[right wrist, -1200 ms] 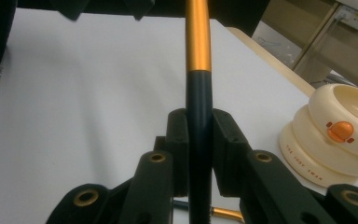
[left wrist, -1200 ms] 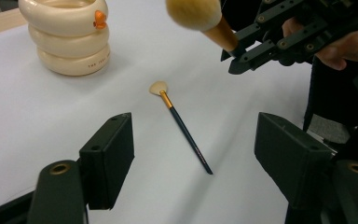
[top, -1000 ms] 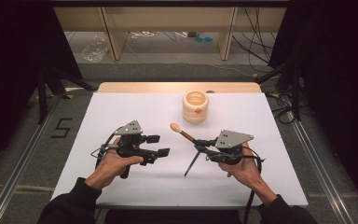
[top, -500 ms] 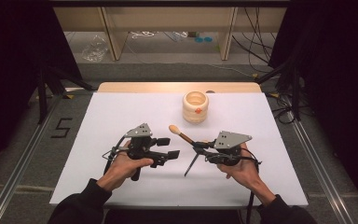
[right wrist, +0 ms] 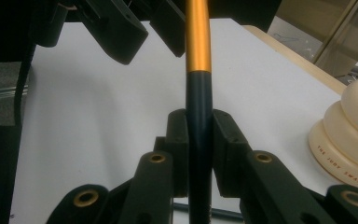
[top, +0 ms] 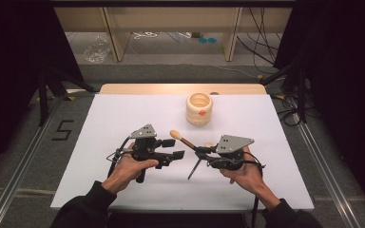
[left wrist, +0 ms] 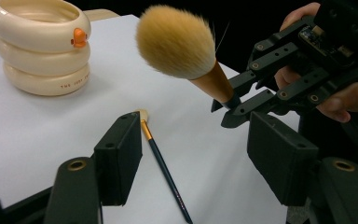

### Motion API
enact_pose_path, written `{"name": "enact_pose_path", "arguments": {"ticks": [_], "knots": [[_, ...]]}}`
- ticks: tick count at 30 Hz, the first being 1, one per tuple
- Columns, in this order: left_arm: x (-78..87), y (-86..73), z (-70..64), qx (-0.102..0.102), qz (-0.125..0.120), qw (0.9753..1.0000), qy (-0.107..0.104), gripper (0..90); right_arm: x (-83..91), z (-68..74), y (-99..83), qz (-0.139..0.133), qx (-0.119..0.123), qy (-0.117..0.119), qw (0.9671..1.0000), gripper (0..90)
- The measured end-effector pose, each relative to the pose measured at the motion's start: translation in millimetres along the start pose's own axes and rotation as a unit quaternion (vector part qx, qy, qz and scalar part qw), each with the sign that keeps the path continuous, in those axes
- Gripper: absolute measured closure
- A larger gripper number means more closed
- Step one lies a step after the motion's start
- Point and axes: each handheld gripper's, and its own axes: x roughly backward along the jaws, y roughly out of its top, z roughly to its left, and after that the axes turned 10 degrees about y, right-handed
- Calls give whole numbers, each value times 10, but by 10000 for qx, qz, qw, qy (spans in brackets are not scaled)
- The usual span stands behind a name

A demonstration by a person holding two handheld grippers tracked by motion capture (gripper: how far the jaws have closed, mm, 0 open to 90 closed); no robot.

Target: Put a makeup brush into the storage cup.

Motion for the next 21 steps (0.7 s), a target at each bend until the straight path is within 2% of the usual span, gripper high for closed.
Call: {"name": "enact_pose_path", "arguments": {"ticks": [1, 9, 21], "knots": [[-6, 4, 3, -45, -6, 10000, -25, 355, -1, 2, 1, 5, 9, -3, 10000, 786], [-57, 14, -41, 42, -36, 9998, -169, 388, -17, 17, 4, 3, 30, 36, 10000, 786], [-144, 34, -108, 84, -107, 9990, -415, 493, -38, 38, 9, -10, 46, 102, 9999, 786]]}}
